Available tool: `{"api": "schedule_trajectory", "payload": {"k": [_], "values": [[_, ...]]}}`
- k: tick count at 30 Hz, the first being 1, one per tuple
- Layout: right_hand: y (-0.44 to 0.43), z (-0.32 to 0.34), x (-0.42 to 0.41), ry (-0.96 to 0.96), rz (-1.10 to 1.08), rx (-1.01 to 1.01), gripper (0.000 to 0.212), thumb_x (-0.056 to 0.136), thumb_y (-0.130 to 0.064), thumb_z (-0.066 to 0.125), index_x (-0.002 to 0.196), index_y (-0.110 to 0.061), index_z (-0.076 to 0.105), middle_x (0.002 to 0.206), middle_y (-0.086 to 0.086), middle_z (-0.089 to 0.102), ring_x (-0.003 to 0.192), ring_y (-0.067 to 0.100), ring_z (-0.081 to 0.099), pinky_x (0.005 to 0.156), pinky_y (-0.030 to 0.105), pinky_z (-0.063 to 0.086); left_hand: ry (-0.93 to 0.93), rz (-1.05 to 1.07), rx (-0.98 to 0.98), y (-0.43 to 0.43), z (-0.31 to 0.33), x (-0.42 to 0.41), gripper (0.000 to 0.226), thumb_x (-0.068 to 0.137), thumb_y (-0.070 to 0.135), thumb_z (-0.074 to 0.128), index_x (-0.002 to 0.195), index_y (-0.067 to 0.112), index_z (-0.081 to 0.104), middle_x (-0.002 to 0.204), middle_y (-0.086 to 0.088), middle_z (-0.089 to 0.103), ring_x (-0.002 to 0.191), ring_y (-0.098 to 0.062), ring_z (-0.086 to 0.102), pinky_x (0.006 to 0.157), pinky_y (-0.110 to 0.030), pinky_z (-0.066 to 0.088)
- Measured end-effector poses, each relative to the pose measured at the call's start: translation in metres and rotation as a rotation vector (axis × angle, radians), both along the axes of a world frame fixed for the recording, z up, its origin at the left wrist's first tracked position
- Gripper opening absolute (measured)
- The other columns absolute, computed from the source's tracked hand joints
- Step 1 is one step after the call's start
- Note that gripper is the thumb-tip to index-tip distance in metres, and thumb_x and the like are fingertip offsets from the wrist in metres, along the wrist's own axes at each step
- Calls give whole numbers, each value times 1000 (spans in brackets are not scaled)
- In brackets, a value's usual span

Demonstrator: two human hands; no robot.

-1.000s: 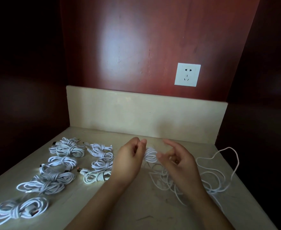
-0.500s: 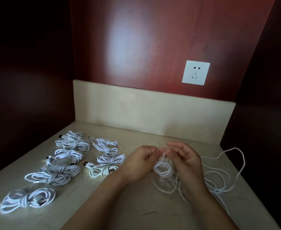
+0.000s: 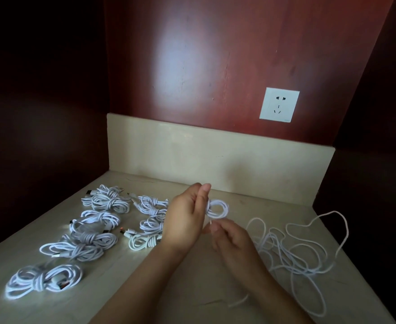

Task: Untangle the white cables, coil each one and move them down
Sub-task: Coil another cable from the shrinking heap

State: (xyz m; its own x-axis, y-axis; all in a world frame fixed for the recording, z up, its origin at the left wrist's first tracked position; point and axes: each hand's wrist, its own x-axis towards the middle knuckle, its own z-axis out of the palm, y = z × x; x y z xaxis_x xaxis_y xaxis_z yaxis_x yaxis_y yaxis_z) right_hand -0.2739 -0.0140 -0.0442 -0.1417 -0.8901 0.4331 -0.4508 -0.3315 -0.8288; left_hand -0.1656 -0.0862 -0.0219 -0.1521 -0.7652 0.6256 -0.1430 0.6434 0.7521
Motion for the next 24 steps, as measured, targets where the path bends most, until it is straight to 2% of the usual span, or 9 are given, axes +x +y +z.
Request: {"api": "schedule_trajectory", "payload": {"k": [2,4,6,11,14,17,19,21,24], "values": [[3,-5,0,263,-15,-19,21,94,-35,44,75,-37,53,65,-22,55,64,-1,51,62,22,39,-42,64,34,-1,2,3,36,99,44,44,70,22,41,54,8,48,54,-9,47,60,-33,39],[8,-6,0,473,-53,-60,26,94,-47,39,74,-33,46,64,-14,49,62,6,49,62,35,41,-93,120,47,-4,0,5,38,96,47,49,69,20,43,53,5,50,56,-12,50,61,-35,41],[12,-1,-1,545,-94,-134,30,92,-51,39,79,-27,50,62,-8,49,60,11,50,61,39,42,-155,162,15,-6,-2,6,42,92,51,55,67,20,44,54,3,55,55,-12,52,59,-35,42],[14,22,-15,185,-178,-215,27,88,-45,50,82,-26,69,67,-15,64,61,1,57,59,25,43,-112,-68,36,-8,-10,-7,45,83,54,65,57,22,46,48,9,47,47,-4,40,52,-28,36],[14,34,-19,-91,-176,-214,18,94,-20,65,78,-15,72,71,2,70,62,5,61,58,21,46,-29,-263,34,-1,-3,-14,44,85,55,54,59,21,48,51,11,39,52,-5,36,53,-28,32],[16,35,-20,-374,-109,-102,14,88,-8,67,75,-4,70,68,13,71,59,12,63,57,21,48,67,-399,104,12,-1,-17,47,91,48,50,57,15,52,54,9,44,52,-5,40,52,-24,34],[13,32,-15,-504,-60,2,15,89,-8,65,75,-4,68,57,6,66,49,8,57,50,17,44,146,-387,134,16,0,-16,44,93,38,49,54,17,46,50,9,43,49,-3,38,50,-20,34],[7,26,-11,-532,-44,45,15,92,-3,60,79,-5,66,45,-7,55,37,-1,44,41,10,33,216,-316,167,14,3,-15,41,92,37,46,56,17,44,47,9,41,45,-3,37,49,-18,33],[1,14,-6,-314,-36,48,17,96,-9,57,83,-11,68,42,-12,46,38,0,37,44,14,29,240,-204,171,10,4,-14,46,100,36,46,58,16,44,45,8,42,45,-6,40,50,-19,36]]}}
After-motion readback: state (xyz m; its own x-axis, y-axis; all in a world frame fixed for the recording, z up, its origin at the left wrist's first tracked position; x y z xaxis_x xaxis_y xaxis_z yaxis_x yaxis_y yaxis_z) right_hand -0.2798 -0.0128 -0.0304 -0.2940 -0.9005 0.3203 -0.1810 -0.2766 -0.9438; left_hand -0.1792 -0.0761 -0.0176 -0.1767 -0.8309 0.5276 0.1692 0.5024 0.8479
